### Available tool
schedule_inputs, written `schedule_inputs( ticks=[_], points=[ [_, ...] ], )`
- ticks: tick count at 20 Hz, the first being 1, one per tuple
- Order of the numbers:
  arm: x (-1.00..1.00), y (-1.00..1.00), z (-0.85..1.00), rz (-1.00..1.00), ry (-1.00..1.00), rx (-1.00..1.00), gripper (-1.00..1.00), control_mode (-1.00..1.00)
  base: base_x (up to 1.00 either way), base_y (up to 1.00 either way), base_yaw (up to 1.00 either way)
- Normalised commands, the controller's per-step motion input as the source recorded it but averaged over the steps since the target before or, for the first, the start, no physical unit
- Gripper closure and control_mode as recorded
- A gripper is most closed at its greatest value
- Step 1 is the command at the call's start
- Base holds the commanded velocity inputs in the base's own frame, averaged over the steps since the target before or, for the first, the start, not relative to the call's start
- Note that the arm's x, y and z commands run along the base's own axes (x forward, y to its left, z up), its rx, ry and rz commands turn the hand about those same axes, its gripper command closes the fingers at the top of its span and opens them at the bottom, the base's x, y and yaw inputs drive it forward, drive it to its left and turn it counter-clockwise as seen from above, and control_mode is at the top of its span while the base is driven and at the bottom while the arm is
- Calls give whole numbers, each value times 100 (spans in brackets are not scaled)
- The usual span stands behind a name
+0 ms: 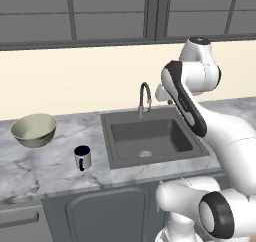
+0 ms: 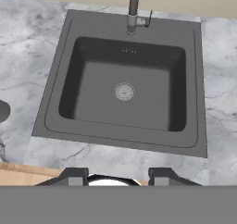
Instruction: Pick the mug and place it in the sink. Pick the bowl and place it in the open cabinet and then close the cabinet.
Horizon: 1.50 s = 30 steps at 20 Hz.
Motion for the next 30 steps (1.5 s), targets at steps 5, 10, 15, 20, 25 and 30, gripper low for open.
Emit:
schedule_inputs(
  ticks=[5,10,15,20,25,30],
  points=[
    [-35,15,0,0,-1,0,-100,-100,0,0,0],
    [-50,58,0,-11,0,0,-100,-100,0,0,0],
    [-35,88,-9,-21,0,0,-100,-100,0,0,0],
    [-32,86,-29,-16,0,0,-100,-100,0,0,0],
    [-50,73,-31,-14,0,0,-100,-100,0,0,0],
    [-11,77,-43,-12,8,0,-100,-100,0,0,0]
  ],
)
